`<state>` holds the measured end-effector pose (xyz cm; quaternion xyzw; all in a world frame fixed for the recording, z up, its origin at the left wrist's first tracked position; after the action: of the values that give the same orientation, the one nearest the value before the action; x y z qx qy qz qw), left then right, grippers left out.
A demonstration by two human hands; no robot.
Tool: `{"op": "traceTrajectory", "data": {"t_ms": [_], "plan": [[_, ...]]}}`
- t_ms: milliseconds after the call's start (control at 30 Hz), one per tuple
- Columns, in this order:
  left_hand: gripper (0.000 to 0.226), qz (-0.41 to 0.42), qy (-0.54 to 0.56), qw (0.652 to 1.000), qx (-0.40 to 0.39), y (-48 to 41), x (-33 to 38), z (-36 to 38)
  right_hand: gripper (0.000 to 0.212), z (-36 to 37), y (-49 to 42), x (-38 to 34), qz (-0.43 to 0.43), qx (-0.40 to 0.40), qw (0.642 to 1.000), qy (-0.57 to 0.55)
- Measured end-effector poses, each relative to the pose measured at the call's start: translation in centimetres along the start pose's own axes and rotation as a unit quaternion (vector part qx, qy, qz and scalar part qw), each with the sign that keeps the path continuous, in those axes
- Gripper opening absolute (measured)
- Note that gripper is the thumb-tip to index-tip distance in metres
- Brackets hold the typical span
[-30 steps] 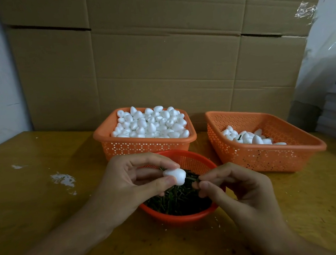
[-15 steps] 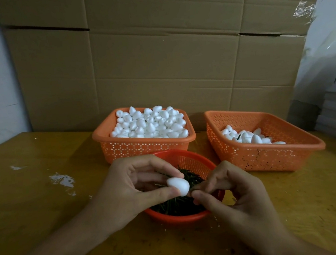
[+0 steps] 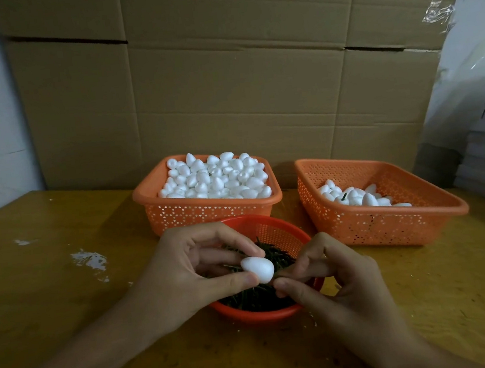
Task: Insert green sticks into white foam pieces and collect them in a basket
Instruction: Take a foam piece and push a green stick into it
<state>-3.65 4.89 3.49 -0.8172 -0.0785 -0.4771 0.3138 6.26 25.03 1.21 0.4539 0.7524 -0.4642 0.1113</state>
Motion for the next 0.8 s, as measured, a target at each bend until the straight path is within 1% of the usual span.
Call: {"op": "traceTrajectory", "data": {"t_ms": [367,567,700,800], "plan": [[0.024,-0.005,-0.017,1.0,0.001,0.14,-0.02,0.13,0.027,0.14,0.05,0.0,0.009,-0.018,0.999,0.026],[0.031,0.013,-0.032,0.999,0.003,0.12,0.2,0.64,0.024,0.24,-0.11,0.06,0.038,-0.07,0.996,0.044],[0.031,0.017,-0.039,0.999,-0.014,0.13,0.27,0.71,0.019,0.18,-0.02,0.01,0.044,-0.104,0.993,0.042],[0.029,0.019,-0.039,0.999,-0.031,0.09,0.54,0.78,0.019,0.21,0.02,0.05,0.04,-0.111,0.992,0.036]]}}
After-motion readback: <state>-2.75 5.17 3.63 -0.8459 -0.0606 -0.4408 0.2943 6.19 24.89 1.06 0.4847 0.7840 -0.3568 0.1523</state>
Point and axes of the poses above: each hand's wrist, its own y-axis away from the middle knuckle, its own z-axis out of the palm, x = y × z, the point moved 2 cm from there along -y, towards the middle knuckle, and after that the axes turned 13 degrees about -x, right-handed, at the moved point
